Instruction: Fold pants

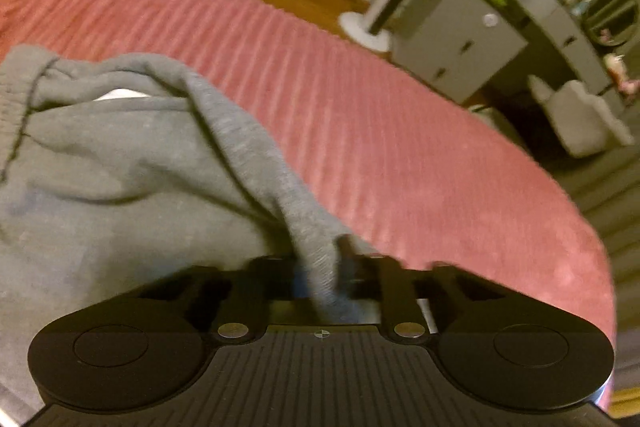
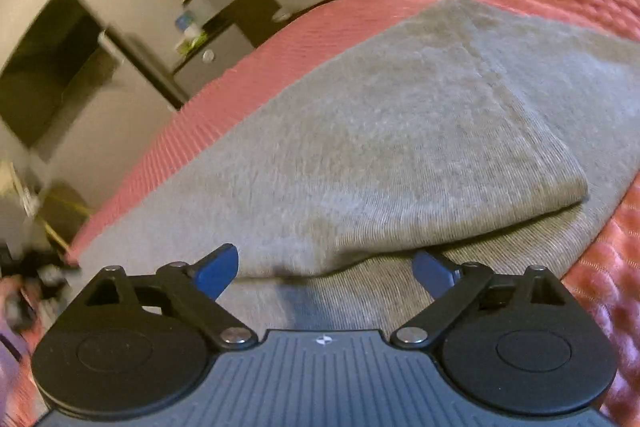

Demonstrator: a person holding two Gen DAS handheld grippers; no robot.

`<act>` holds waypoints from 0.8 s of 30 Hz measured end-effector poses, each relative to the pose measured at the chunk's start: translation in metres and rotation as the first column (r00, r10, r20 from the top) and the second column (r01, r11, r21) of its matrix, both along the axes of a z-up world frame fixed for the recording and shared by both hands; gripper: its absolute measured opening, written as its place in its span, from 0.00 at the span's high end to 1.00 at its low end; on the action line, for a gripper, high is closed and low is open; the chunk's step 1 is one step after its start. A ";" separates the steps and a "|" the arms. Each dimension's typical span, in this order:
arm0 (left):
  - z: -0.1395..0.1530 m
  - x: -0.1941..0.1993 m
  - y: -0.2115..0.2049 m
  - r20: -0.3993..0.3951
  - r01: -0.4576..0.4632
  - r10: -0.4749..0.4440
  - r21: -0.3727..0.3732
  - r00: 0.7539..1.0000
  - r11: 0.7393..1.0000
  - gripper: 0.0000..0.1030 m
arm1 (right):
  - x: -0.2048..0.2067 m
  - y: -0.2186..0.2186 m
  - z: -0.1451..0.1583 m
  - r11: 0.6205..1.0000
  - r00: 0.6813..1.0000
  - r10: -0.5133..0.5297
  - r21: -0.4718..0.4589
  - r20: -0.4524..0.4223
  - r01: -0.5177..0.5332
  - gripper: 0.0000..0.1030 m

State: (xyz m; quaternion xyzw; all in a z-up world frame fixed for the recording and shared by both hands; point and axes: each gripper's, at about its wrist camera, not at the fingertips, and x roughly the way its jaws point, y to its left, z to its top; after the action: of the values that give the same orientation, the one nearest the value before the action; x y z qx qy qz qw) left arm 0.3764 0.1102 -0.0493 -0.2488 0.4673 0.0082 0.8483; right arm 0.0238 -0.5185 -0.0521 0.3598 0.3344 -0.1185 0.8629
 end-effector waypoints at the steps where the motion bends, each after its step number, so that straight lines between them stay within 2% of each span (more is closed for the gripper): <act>1: 0.002 -0.003 0.001 0.016 0.002 -0.002 0.002 1.000 1.000 0.92 | -0.004 -0.008 -0.001 0.997 0.999 -0.037 0.065 0.020 0.035 0.09; 3: 0.009 -0.012 0.000 0.057 0.012 -0.012 0.009 0.998 1.000 0.92 | -0.013 -0.028 -0.006 0.970 0.991 -0.122 0.220 0.054 0.107 0.11; 6: 0.019 -0.030 0.004 0.094 0.019 -0.018 -0.013 0.995 1.000 0.93 | -0.026 -0.051 -0.012 0.906 0.967 -0.245 0.373 0.074 0.201 0.25; 9: 0.033 -0.053 0.012 0.125 0.020 -0.012 -0.063 0.992 0.998 0.93 | -0.033 -0.063 -0.020 0.862 0.952 -0.302 0.440 0.048 0.251 0.47; 11: 0.042 -0.067 0.015 0.141 0.020 -0.009 -0.074 0.990 0.997 0.93 | -0.034 -0.067 -0.022 0.858 0.950 -0.310 0.443 0.040 0.261 0.53; 14: 0.044 -0.082 0.018 0.140 0.028 -0.018 -0.071 0.990 0.997 0.93 | -0.028 -0.074 -0.023 0.854 0.941 -0.334 0.438 0.046 0.281 0.54; 15: 0.043 -0.084 0.018 0.130 0.022 -0.013 -0.069 0.991 0.997 0.93 | -0.024 -0.077 -0.024 0.848 0.939 -0.341 0.444 0.038 0.290 0.62; 16: 0.042 -0.086 0.019 0.118 0.014 -0.005 -0.071 0.993 0.997 0.93 | -0.021 -0.081 -0.028 0.844 0.937 -0.349 0.440 0.018 0.306 0.89; 17: 0.042 -0.089 0.021 0.107 -0.002 0.010 -0.080 0.994 0.997 0.93 | -0.014 -0.083 -0.029 0.849 0.937 -0.348 0.420 -0.014 0.322 0.94; 19: 0.053 -0.104 0.023 0.133 -0.009 0.025 -0.116 0.991 0.993 0.93 | -0.003 -0.082 -0.022 0.870 0.940 -0.337 0.363 -0.056 0.333 0.95; 20: 0.063 -0.113 0.023 0.160 0.001 0.017 -0.115 0.987 0.993 0.93 | 0.001 -0.082 -0.010 0.880 0.943 -0.331 0.347 -0.037 0.323 0.95; 22: 0.088 -0.138 0.022 0.214 0.029 -0.008 -0.095 0.977 0.995 0.93 | 0.006 -0.083 0.030 0.917 0.947 -0.310 0.288 0.081 0.276 0.95; 24: 0.112 -0.169 0.022 0.243 0.053 -0.030 -0.086 0.969 0.995 0.93 | 0.005 -0.087 0.070 0.941 0.939 -0.291 0.232 0.185 0.246 0.95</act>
State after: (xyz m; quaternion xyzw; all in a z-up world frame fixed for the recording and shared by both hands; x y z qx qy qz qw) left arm 0.2072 0.1322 0.0624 -0.2767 0.3656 -0.0613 0.8866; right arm 0.0290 -0.6059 0.0177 0.5001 0.1963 -0.1608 0.8280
